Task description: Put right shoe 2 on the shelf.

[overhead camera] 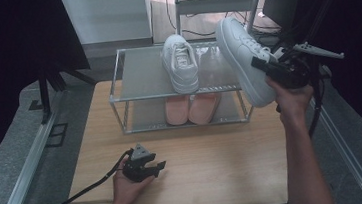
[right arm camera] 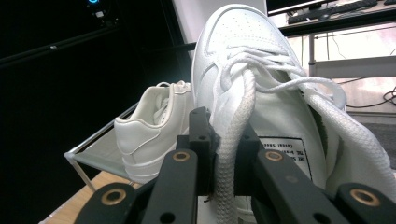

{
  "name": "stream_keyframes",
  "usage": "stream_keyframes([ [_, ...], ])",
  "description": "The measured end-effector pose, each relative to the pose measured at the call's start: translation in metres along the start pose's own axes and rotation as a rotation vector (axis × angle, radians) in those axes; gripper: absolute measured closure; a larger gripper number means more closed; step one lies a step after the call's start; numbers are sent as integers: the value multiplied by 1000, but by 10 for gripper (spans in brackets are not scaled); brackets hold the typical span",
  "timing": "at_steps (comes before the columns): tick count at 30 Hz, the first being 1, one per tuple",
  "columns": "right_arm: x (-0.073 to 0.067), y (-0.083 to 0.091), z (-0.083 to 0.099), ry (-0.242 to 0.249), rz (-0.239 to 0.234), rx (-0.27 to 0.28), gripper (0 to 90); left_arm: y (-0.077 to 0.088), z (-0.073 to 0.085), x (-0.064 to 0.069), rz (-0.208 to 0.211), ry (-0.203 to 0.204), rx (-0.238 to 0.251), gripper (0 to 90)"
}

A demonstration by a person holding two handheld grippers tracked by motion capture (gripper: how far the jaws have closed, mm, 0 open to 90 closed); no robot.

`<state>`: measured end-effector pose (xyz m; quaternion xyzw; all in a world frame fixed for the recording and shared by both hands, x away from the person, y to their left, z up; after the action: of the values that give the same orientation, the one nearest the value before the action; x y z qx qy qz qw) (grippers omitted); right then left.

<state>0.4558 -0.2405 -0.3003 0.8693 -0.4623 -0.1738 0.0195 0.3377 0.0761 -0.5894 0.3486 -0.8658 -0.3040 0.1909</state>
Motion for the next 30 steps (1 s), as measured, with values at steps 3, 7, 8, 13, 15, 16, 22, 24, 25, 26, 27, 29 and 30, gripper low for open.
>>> stream_keyframes([
  [3, 1, -4, -1, 0, 8, -1, 826, 0, 0, 0, 2, -2, -3, 480],
  [7, 3, -8, -2, -8, 17, 0, 826, 0, 0, 0, 1, 1, 0, 480],
  [8, 4, -10, -3, -6, 20, -1, 826, 0, 0, 0, 1, 1, 0, 480],
  [13, 6, -20, -7, -11, 33, -2, 825, 0, 0, 0, 1, 0, 0, 480],
  [15, 6, -24, -9, -13, 37, -4, 826, 0, 0, 0, 1, 0, -1, 480],
  [16, 6, -27, -10, -13, 40, -4, 825, 0, 0, 0, 1, 1, -1, 480],
  [22, 6, -43, -15, -13, 55, -14, 825, 1, 0, 0, 0, 0, 4, 481],
  [24, 4, -49, -18, -2, 71, -20, 825, 1, 0, 0, -1, -1, 3, 480],
  [25, 4, -51, -18, 4, 75, -22, 825, 1, 0, 0, 0, 2, 3, 480],
  [26, 3, -53, -19, 5, 79, -23, 825, 2, 0, 0, 0, 2, 3, 480],
  [27, 2, -56, -20, 5, 82, -22, 825, 2, 0, 0, 0, 3, 5, 479],
  [29, 1, -60, -21, 0, 80, -24, 825, 2, -1, 0, 0, 2, 6, 480],
  [30, 0, -62, -22, -4, 78, -24, 824, 3, -1, -1, -2, -1, 7, 480],
])
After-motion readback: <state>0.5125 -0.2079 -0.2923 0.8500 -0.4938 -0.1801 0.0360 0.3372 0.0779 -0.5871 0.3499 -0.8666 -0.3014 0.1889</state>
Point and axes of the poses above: each handheld gripper's, and its own axes: y roughly backward along the jaws, z roughly out of its underside, x roughly to its right, the point moved 10 cm from there along -y, roughly forward along the jaws, and after that the axes turned 1 degree about -y, right-handed, at the moved point
